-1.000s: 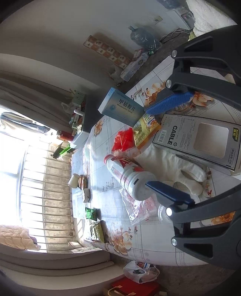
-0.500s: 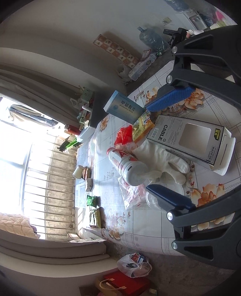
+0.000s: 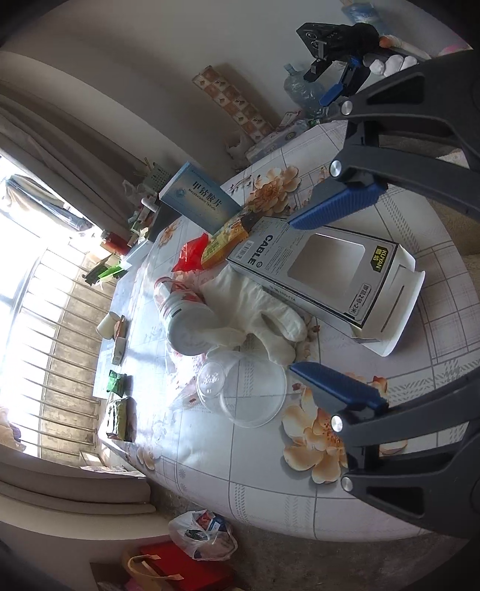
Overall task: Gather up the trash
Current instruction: 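Move both tools back over the table toward the white CABLE box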
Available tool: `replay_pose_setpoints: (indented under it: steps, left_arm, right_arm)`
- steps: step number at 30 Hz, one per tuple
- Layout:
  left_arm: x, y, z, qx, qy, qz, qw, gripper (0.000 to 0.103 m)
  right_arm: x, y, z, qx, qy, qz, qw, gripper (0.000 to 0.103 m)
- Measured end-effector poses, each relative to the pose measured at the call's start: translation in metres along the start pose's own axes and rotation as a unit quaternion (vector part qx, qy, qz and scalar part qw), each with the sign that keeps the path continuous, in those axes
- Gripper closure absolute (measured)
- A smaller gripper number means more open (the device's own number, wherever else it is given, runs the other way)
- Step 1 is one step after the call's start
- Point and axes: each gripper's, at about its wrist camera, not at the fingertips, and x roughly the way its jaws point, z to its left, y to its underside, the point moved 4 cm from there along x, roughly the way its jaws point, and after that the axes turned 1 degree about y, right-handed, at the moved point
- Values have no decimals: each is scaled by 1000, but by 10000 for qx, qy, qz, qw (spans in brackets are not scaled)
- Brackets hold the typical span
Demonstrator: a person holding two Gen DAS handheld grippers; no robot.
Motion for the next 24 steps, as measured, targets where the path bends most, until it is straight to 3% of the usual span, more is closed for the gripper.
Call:
replay_pose_setpoints:
  steps: [2, 7, 16, 20, 24]
  left_arm:
    - [7, 5, 0, -56, 157, 56, 9998, 35]
    - [27, 12, 13, -467, 419, 375, 9973, 35]
    - [51, 32, 1, -499, 1022, 898, 9894, 35]
    - [50, 45, -22, -509, 1780, 1182, 9756, 35]
    - [49, 60, -54, -214, 2457, 1423, 9586, 35]
  right_arm:
    - [33, 12, 20, -76, -140, 413, 9990, 39]
    - [103, 36, 45, -105, 34, 1236, 9923, 39]
    - [150, 54, 48, -6, 204, 1801, 9834, 39]
    - [143, 49, 33, 49, 385, 1744, 9839, 39]
    - [133, 46, 26, -4, 594, 1679, 9840, 39]
